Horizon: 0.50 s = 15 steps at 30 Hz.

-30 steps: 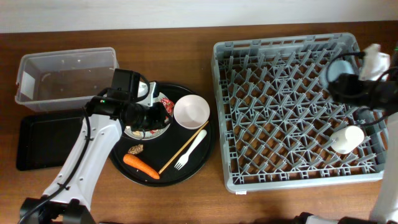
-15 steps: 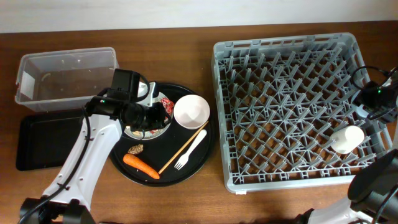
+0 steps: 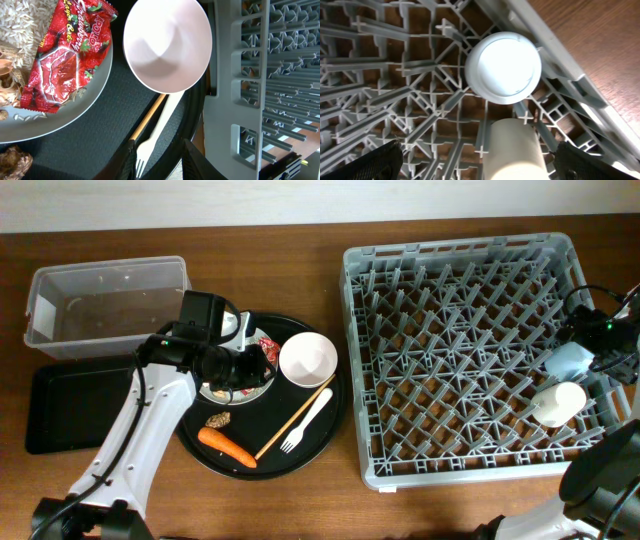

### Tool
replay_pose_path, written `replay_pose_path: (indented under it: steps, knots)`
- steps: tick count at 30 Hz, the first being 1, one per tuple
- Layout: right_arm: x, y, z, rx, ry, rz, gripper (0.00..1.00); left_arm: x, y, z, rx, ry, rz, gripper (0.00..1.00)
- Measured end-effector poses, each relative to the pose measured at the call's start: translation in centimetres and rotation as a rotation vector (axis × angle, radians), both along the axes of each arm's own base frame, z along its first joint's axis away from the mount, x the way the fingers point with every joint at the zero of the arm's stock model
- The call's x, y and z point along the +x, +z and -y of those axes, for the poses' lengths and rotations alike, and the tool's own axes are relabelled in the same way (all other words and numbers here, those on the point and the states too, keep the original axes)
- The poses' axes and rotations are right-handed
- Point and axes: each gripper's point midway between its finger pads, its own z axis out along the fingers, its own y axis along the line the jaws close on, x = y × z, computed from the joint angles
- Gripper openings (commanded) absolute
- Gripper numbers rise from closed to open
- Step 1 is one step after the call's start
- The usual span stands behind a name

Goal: Sort waste into correct bins and load items into the dishwasher rack
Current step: 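Grasp the pink bowl with the right gripper and lift it to the rack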

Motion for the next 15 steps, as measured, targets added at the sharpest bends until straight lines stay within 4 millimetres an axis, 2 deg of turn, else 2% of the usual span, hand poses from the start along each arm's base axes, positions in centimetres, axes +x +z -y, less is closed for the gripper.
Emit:
replay_pose_path:
  steps: [2, 3, 5, 7, 8, 9, 11, 12, 14, 15]
  knots:
    - [0.2, 0.0, -0.8, 0.041, 0.012, 0.014, 0.99, 0.0, 0.0, 0.0, 0.0, 0.0, 0.0, 0.3]
    - [0.2, 0.0, -1.4, 0.073, 0.03, 0.021, 0.99, 0.0, 0.0, 0.0, 0.0, 0.0, 0.0, 0.35]
    - [0.5, 0.1, -3.6, 0.17, 0.101, 0.047, 0.99, 0.0, 0.0, 0.0, 0.001, -0.002, 0.002, 0.41]
    - [0.7, 0.4, -5.9, 0.236, 0.181, 0.059, 0.99, 0.0, 0.0, 0.0, 0.002, -0.005, 0.005, 0.43]
    - [0.9, 0.7, -7.7, 0.264, 0.243, 0.066, 0.99, 0.2, 0.0, -0.1, 0.005, -0.004, 0.012, 0.45]
    - [1.5, 1.9, -10.8, 0.283, 0.345, 0.094, 0.99, 0.6, 0.1, -0.2, 0.018, 0.002, 0.03, 0.45]
    - [2.0, 4.1, -15.5, 0.275, 0.492, 0.141, 0.99, 1.6, 0.2, -0.6, 0.041, 0.015, 0.071, 0.45]
    - [1.9, 5.7, -18.7, 0.268, 0.59, 0.176, 0.99, 2.0, 0.3, -0.7, 0.046, 0.019, 0.092, 0.45]
    - [1.3, 7.2, -23.6, 0.274, 0.731, 0.198, 0.99, 2.7, 0.5, -0.7, 0.051, 0.025, 0.12, 0.44]
    - [1.1, 7.3, -24.9, 0.281, 0.768, 0.195, 0.99, 3.1, 0.3, -0.7, 0.053, 0.026, 0.127, 0.44]
